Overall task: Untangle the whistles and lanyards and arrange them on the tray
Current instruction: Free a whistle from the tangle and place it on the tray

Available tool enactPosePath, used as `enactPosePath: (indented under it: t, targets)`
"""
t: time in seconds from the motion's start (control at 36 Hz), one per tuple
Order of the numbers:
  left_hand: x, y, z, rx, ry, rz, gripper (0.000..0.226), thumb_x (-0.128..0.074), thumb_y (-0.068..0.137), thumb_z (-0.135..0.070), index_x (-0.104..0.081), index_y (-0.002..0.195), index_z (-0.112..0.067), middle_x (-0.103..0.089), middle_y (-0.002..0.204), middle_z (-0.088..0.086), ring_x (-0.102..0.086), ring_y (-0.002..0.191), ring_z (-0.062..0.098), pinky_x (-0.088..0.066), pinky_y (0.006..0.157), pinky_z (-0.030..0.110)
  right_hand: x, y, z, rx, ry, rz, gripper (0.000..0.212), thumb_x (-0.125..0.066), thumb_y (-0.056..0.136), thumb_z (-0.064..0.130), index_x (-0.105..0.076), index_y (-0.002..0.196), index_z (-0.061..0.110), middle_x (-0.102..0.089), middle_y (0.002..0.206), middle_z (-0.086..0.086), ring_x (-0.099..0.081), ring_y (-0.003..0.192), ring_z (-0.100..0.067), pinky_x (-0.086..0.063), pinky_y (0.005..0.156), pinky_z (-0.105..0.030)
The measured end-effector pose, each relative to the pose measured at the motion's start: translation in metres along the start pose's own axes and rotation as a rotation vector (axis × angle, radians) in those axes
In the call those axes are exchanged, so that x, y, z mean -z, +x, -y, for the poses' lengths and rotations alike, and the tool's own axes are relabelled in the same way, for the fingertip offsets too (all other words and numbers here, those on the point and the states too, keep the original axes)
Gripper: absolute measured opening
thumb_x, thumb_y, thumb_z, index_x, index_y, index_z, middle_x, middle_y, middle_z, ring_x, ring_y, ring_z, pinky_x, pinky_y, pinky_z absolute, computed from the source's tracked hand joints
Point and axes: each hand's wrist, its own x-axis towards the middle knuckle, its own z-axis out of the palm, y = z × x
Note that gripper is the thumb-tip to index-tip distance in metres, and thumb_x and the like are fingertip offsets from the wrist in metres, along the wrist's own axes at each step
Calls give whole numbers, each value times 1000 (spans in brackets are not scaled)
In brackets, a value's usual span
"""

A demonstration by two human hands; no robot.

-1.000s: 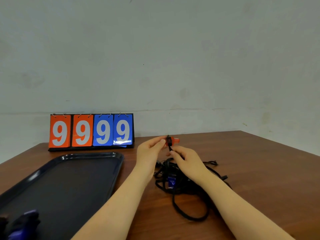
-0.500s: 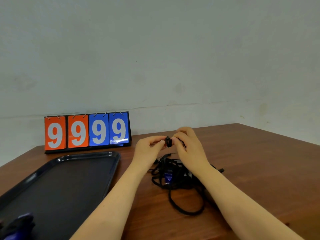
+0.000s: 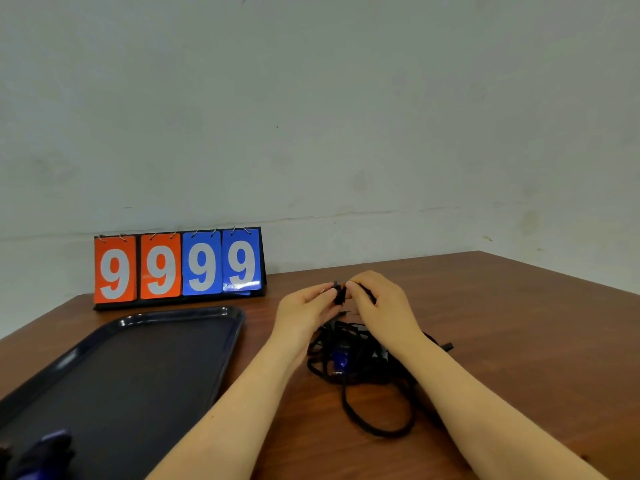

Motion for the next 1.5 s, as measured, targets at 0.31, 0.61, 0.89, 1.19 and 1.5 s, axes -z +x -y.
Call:
enactPosePath:
  t: [0.31, 0.61, 0.89, 1.19, 1.5]
  targets:
    - [3, -2, -4, -150, 391, 2, 24, -62, 92, -8, -69, 113, -15, -71, 99, -2, -71, 78, 3, -52, 66, 11, 3, -1, -4, 19, -150, 70, 20, -48, 100, 24, -64, 89, 20, -63, 76, 9, -57, 69, -5, -40, 62, -12]
    - [3, -6, -9, -80, 326, 100, 21, -62, 92, -18, -71, 108, -27, -74, 102, -6, -69, 98, 9, -51, 89, 25, 11, 5, 6, -332, 374, 20, 27, -54, 98, 21, -60, 73, 11, -61, 51, 2, -55, 40, -9, -43, 43, -20]
    - [-2, -5, -14, 1, -189, 173, 25, -55, 93, -1, -66, 115, 0, -72, 106, 14, -68, 94, 16, -55, 80, 22, 8, 10, -1, -485, 538, 41, 42, -58, 93, 38, -59, 69, 4, -36, 55, -1, -29, 49, -11, -35, 56, -29]
    - [-2, -1, -11, -47, -398, -81, 25, -56, 91, 3, -64, 114, -2, -72, 105, 12, -69, 96, 15, -55, 84, 24, -6, -3, 0, -171, 96, 256, 38, -43, 101, 33, -57, 74, 10, -48, 62, 3, -44, 56, -6, -35, 57, -19]
    - [8, 6, 0, -166, 84, -259, 20, -61, 91, -8, -69, 100, -24, -69, 99, -7, -63, 100, 9, -49, 90, 25, -7, -7, 12, 54, -247, 523, 30, -35, 103, 35, -55, 84, 22, -56, 74, 8, -51, 70, -6, -43, 71, -28]
